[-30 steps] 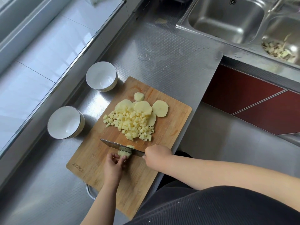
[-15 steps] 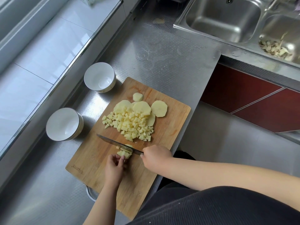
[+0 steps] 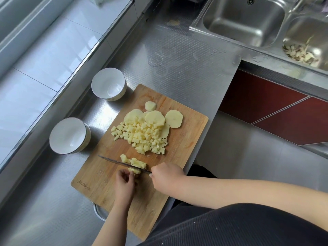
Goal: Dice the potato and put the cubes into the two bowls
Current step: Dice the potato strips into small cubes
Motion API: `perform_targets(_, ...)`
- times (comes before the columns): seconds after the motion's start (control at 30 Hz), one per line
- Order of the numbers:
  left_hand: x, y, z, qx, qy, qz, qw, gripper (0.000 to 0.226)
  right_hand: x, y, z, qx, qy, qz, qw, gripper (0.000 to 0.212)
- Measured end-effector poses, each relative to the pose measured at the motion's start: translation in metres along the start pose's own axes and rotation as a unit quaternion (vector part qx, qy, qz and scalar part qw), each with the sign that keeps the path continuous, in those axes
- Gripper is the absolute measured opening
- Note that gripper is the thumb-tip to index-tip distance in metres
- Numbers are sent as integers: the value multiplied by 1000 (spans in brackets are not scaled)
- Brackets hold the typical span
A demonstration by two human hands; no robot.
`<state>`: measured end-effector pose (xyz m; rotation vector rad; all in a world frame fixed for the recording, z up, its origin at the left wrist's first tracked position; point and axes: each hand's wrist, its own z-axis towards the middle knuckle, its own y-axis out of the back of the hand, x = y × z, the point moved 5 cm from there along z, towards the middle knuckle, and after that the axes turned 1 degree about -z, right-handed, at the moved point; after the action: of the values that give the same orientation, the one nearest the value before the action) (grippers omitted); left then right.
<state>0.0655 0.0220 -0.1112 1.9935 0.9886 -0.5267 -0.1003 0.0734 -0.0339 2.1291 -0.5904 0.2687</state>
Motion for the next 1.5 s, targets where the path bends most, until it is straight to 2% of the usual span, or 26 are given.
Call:
perform_targets(0.67, 8, -3, 7, -3, 32, 36, 999, 4, -3, -19, 16, 52, -47, -39, 997, 22)
perform_targets(0.9, 1, -4, 0, -65, 80, -42, 994, 25, -8, -20, 18, 55, -46, -23, 997, 22)
perform_targets(1.03, -5, -5, 2, -61, 92, -26, 994, 27, -10, -14, 18, 48, -43, -14, 998, 25)
perform_targets(1.2, -3, -5, 7, -31, 69, -1, 997, 15, -18, 3, 11, -16, 3, -18, 1000, 32)
perform_targets(1.33, -5, -3, 5, -29, 44, 28, 998, 14, -24, 12, 8, -40, -6, 25, 999, 34)
perform_targets(1.43, -10, 6, 1, -61, 21, 42, 997, 16, -25, 12, 10, -19, -19, 61, 998, 35)
perform_targets(1.5, -11, 17, -3, -116, 8, 39, 993, 18, -26, 9, 9, 6, -20, 74, 997, 35)
